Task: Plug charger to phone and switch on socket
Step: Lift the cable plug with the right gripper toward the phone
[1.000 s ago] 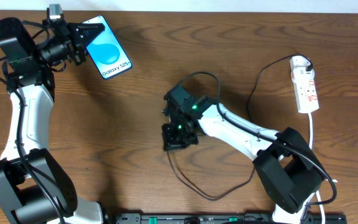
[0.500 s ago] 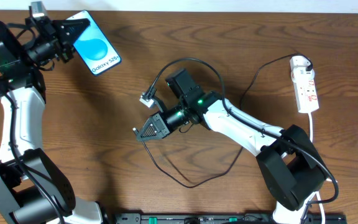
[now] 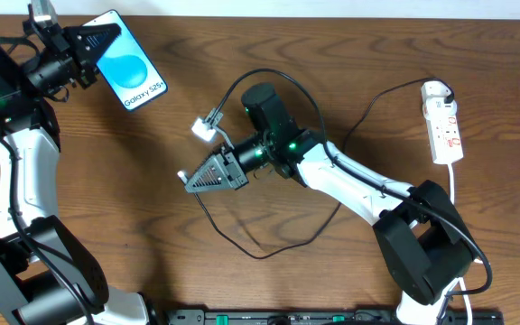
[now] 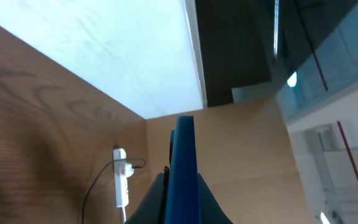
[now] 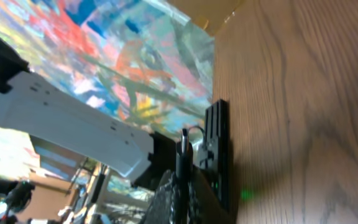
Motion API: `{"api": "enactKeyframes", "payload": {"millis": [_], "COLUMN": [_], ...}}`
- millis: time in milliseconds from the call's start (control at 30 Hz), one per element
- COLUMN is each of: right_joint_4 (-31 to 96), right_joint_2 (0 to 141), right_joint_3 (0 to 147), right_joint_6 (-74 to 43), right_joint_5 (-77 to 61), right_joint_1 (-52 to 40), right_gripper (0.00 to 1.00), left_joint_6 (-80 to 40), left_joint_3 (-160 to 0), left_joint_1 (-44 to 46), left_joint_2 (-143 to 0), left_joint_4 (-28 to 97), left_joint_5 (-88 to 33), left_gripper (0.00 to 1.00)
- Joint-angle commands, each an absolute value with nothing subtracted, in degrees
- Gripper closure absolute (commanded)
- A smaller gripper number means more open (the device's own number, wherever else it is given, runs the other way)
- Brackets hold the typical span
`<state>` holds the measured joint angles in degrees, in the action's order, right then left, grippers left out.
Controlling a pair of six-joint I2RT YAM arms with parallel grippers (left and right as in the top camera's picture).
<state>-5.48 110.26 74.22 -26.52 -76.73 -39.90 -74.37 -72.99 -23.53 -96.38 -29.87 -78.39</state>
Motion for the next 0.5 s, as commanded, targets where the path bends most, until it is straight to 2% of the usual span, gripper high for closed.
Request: {"api": "enactKeyframes", "payload": {"millis": [0,267,467], "right_joint_4": [-10.59,-23.70,-32.01], "right_joint_2": [110.89,110.89,110.89], "right_joint_3": [75.05,75.05,75.05], "right_joint_6": [-32.60,-44.56,-50.87], "right_joint_5": [-78.98,-76.97,-75.96], "right_joint_1": [-38.92,-35.99,-35.55], "right_gripper": [0.99,0.99,0.99], "left_joint_6": [-75.09,-74.81,-74.65], "left_joint_3": [-74.32,-74.32,-74.32], "left_joint_1": [-23.70,-23.42,-20.97], "left_joint_2": [-95.46,-95.46,-95.46], "left_joint_4": [-31.00,-31.24,-40.27], "left_joint_5": [-82.08,-83.55,-83.50], "left_gripper": [0.93,0.93,0.93]}}
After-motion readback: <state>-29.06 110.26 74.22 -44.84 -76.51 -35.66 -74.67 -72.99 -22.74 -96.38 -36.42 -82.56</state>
